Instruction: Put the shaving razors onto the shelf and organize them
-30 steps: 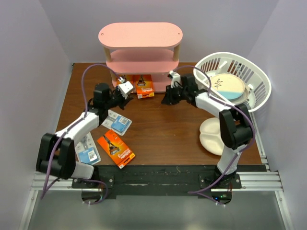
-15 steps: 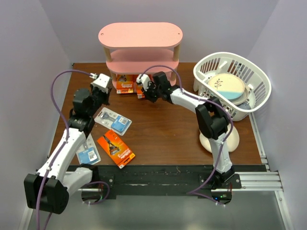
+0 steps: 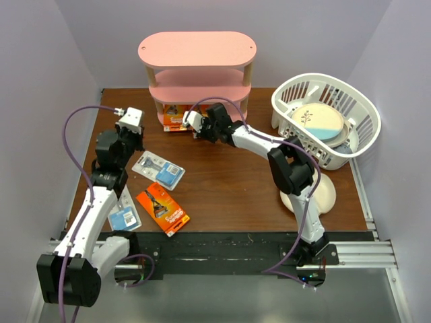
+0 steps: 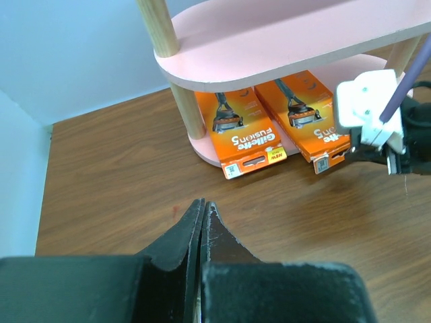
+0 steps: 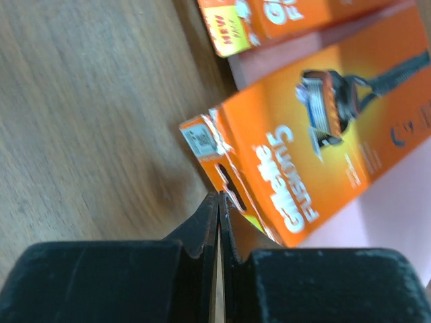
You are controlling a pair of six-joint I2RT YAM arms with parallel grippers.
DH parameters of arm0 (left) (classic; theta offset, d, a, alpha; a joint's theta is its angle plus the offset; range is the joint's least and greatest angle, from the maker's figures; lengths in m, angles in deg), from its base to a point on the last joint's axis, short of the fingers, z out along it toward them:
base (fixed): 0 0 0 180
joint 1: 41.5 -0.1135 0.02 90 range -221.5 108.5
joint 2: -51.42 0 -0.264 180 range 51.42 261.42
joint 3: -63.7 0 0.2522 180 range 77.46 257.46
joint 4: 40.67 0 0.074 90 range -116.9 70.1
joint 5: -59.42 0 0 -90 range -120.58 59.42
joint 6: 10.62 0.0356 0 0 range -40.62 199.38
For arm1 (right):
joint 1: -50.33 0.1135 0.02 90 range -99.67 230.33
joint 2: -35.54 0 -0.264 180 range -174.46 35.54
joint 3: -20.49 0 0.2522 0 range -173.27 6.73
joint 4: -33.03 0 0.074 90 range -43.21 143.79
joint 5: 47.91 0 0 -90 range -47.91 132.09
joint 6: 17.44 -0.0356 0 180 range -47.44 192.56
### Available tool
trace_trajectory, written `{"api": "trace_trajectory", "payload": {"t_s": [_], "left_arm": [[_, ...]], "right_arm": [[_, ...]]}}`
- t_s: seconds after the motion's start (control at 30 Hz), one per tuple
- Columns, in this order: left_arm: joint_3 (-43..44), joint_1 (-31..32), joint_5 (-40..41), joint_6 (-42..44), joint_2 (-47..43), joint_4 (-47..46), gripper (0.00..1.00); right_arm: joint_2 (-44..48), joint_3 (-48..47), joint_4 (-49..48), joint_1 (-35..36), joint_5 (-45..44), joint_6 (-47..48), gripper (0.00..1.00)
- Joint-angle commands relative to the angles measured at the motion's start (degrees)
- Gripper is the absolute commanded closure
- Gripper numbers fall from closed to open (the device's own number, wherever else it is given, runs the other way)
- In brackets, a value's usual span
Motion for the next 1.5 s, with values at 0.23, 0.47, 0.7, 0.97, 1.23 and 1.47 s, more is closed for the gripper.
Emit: {"api": "trace_trajectory", "payload": {"t_s": [0.23,0.47,0.7,0.97,1.23,1.47], "left_arm": [[-1.3,-0.8,0.1,-1.6,-1.1,-4.4,1.0],[-1.8,-0.8,-2.5,-1.8,-2.0,-4.8,1.0],[-2.2,-0.8,-3.8,-1.9,-2.5,-4.3,1.0],[-2.4,-0.8,-3.9,-3.1,-3.5,-3.0,1.0],[1.0,-0.8,-5.3,-17.4,-0.4,18.3,0.52],[-5.7,-1.2,-1.8,-32.0,-2.7,29.3,0.43]], "right_arm": [[-2.3,-2.7,-3.2,3.3,-8.1,8.1,0.98],[-7.1,-8.7,-1.8,3.9,-13.7,10.4,1.0],[-10.8,-13.7,-0.4,4.3,-15.7,11.1,1.0],[-8.1,-11.2,1.0,4.6,-14.4,11.6,1.0],[6.8,-2.4,15.7,7.3,0.6,-0.8,0.53],[12.8,2.0,19.4,8.8,19.1,-25.5,0.33]]}}
